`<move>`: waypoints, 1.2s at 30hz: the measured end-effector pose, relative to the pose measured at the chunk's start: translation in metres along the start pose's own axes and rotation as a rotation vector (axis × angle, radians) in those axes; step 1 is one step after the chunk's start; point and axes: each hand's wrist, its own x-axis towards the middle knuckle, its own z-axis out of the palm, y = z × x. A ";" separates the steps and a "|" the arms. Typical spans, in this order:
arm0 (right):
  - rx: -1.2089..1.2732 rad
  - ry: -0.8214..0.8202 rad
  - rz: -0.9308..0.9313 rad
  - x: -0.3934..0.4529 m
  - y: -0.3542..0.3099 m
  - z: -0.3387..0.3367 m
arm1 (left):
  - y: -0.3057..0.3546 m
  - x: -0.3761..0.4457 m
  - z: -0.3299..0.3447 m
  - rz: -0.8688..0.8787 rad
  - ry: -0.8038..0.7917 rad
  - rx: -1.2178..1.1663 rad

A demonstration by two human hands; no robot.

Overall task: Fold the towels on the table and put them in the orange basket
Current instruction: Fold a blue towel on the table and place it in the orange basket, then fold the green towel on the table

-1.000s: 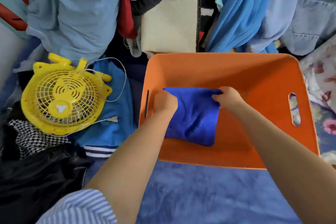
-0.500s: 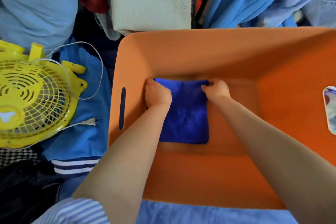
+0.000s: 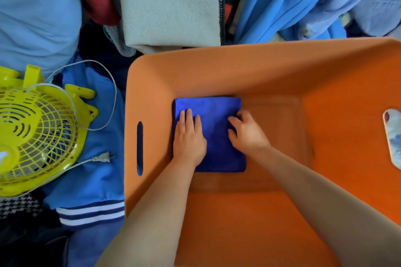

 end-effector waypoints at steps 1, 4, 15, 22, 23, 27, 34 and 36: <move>0.016 -0.006 0.010 0.002 -0.001 0.002 | -0.002 -0.001 0.002 -0.032 -0.014 0.007; -0.021 -0.034 0.072 0.007 -0.007 0.008 | -0.005 0.002 0.001 -0.076 -0.065 -0.030; -0.264 -0.170 0.117 -0.010 -0.028 -0.025 | 0.000 0.003 -0.053 -0.033 -0.140 0.011; -0.338 0.005 0.013 -0.052 -0.053 -0.109 | 0.021 -0.034 -0.150 0.081 0.113 0.076; -0.345 0.049 -0.009 -0.064 -0.060 -0.127 | 0.026 -0.045 -0.170 0.086 0.150 0.079; -0.365 0.179 -0.064 -0.118 -0.084 -0.190 | 0.048 -0.091 -0.237 0.117 0.253 0.125; -0.368 0.386 -0.129 -0.249 -0.110 -0.268 | 0.092 -0.211 -0.328 0.117 0.355 0.226; -0.355 0.437 -0.124 -0.286 -0.114 -0.283 | 0.103 -0.244 -0.344 0.122 0.373 0.238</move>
